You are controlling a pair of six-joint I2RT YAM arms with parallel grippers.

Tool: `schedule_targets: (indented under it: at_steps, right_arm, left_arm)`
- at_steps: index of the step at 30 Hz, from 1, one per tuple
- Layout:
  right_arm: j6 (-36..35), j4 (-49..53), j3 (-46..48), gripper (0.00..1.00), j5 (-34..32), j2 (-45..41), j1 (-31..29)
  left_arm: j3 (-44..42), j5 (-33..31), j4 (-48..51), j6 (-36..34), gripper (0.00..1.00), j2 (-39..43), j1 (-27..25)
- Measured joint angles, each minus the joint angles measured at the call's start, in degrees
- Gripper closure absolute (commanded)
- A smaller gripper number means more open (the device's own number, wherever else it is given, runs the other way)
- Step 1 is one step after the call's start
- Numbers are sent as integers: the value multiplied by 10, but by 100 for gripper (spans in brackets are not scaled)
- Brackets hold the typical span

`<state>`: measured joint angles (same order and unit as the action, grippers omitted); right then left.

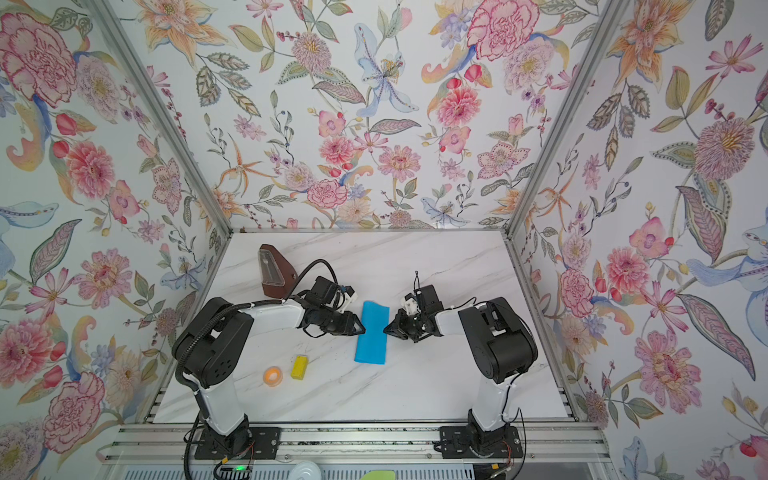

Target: Fold a paper plane with a square sheet of paper (fold left side to right side)

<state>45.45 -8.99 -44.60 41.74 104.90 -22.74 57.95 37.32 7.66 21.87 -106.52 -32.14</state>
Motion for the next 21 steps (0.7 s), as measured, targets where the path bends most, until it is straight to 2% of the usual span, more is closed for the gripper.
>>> schedule_targets:
  at_steps: [21]
  right_arm:
    - [15, -3, 0, 100, -4, -6, -1]
  left_arm:
    - [0, -1, 0, 0, 56, 0, 0]
